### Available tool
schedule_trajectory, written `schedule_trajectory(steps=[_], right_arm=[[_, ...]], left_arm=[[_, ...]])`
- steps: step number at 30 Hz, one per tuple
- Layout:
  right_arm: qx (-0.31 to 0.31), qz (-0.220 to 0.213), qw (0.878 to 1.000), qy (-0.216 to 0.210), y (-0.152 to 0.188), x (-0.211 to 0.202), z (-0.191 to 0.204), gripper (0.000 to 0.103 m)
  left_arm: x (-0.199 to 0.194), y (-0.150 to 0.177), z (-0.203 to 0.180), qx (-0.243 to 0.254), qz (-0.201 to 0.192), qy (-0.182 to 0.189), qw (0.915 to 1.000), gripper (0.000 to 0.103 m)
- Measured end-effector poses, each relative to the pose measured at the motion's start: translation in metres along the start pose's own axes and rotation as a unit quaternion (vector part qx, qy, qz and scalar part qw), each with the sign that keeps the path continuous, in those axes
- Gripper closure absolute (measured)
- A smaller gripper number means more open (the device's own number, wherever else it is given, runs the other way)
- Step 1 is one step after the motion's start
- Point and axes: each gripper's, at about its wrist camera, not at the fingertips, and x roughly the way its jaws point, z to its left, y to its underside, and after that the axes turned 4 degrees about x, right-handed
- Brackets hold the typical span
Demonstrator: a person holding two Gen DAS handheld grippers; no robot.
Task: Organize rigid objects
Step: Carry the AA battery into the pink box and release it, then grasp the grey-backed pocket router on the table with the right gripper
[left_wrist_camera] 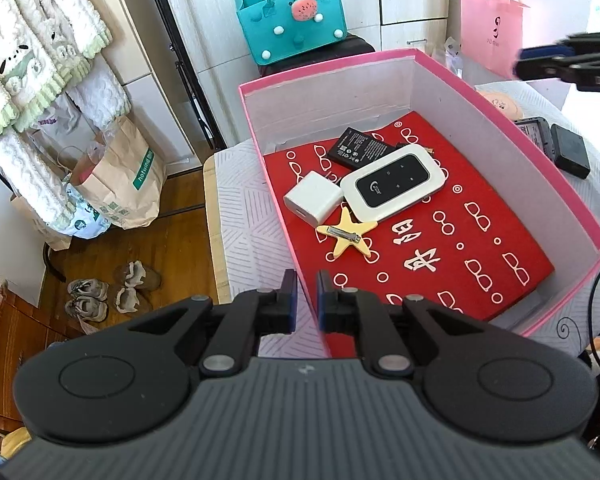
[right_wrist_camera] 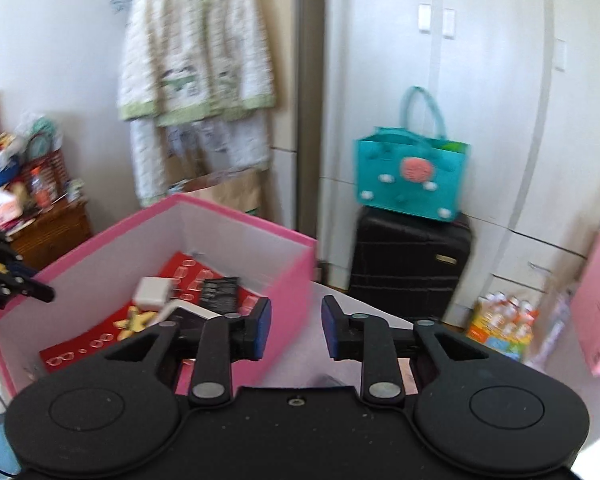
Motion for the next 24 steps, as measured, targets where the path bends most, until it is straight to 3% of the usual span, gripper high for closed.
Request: schedule_trajectory(steps=[5, 11, 14, 18, 24], right_arm=[[0.074, 0.009, 0.997, 0.001, 0.025, -0.01, -0.045, 0.065], [0.145, 0.042, 0.988, -0.022, 0.062, 0.009, -0.076, 0.06], [0.154, 0.054, 0.986, -0.022, 0.074, 0.018, -0.081, 0.055], [0.168, 0.056, 0.984, -0.027, 0.081, 0.028, -0.087, 0.037], [0.178, 0.046, 0.981, -0.062, 0.091, 0.038, -0.09, 0.039]], left_arm=[[0.0, 0.001, -0.001, -0.004, -0.006, -0.001, 1.0, 0.094], [0.0, 0.002, 0.0, -0.005, -0.005, -0.002, 1.0, 0.093], [0.0, 0.002, 0.0, -0.004, -0.003, -0.002, 1.0, 0.093], [0.0, 0.002, 0.0, -0.003, -0.002, -0.003, 1.0, 0.093], [0.0, 0.002, 0.0, -0.003, -0.001, -0.002, 1.0, 0.093]])
